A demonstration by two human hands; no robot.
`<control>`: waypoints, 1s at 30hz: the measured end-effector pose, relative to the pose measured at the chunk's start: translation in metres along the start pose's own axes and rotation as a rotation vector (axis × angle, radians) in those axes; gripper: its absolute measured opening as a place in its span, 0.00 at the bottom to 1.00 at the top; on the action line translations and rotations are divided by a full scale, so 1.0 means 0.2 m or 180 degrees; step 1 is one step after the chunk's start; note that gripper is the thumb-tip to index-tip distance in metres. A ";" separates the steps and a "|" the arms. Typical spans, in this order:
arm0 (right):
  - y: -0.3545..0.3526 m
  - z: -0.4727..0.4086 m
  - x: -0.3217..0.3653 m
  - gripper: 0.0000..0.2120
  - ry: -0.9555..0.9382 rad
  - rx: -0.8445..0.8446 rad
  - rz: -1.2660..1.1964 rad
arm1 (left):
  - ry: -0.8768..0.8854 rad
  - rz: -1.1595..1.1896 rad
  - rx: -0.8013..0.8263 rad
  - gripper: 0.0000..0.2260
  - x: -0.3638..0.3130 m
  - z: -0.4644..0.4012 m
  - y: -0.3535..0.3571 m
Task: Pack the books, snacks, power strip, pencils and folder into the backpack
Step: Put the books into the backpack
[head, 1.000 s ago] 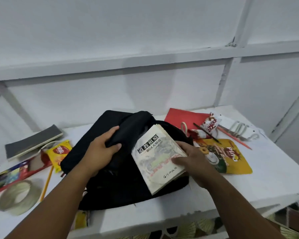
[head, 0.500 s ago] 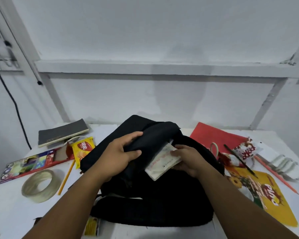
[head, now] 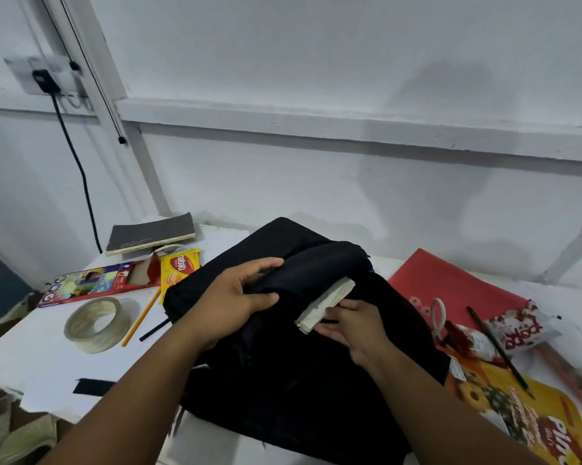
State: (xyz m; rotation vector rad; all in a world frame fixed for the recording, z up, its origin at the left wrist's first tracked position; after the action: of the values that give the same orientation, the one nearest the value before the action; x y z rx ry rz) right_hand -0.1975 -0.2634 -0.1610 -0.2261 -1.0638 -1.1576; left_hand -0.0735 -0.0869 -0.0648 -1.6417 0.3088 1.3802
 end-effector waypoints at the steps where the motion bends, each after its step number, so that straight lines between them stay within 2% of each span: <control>1: 0.00 0.00 0.01 0.18 -0.0030 -0.0033 -0.0040 | -0.0003 -0.0012 -0.0008 0.24 0.00 0.00 0.01; 7: 0.00 -0.02 0.01 0.14 -0.0417 -0.0363 0.0056 | -0.0033 -0.0066 -0.0056 0.24 0.00 0.03 0.03; 17: 0.03 -0.07 0.00 0.10 -0.0435 -0.0151 0.0081 | -0.0048 -0.0151 -0.0124 0.24 -0.05 0.05 0.05; 22: 0.00 -0.08 0.00 0.11 -0.0484 -0.0126 0.0108 | -0.0122 -0.0102 -0.0102 0.24 -0.03 0.06 0.08; 24: -0.02 -0.06 0.02 0.10 -0.0876 -0.0342 0.0155 | -0.0147 -0.0099 -0.0064 0.24 0.00 0.07 0.09; 27: -0.01 0.04 0.12 0.14 -0.2184 -0.0719 0.0508 | -0.0197 -0.0100 0.0185 0.25 0.07 0.08 0.12; 30: 0.15 0.19 0.23 0.14 -0.3234 -0.0143 0.0627 | -0.0228 0.0035 0.0688 0.24 0.13 0.09 0.13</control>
State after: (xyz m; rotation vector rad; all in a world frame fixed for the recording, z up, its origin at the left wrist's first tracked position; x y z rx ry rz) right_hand -0.1942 -0.2552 -0.0961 -1.0026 -1.8384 -0.8673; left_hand -0.0935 -0.0780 -0.0996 -1.4123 0.4107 1.3604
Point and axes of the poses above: each hand's wrist, its own z-axis away from the middle knuckle, its own y-axis out of the palm, x = y × z, the point moved 2 cm from there along -z, towards the middle knuckle, and after that the axes turned 9 degrees about -z, right-handed, at the moved point
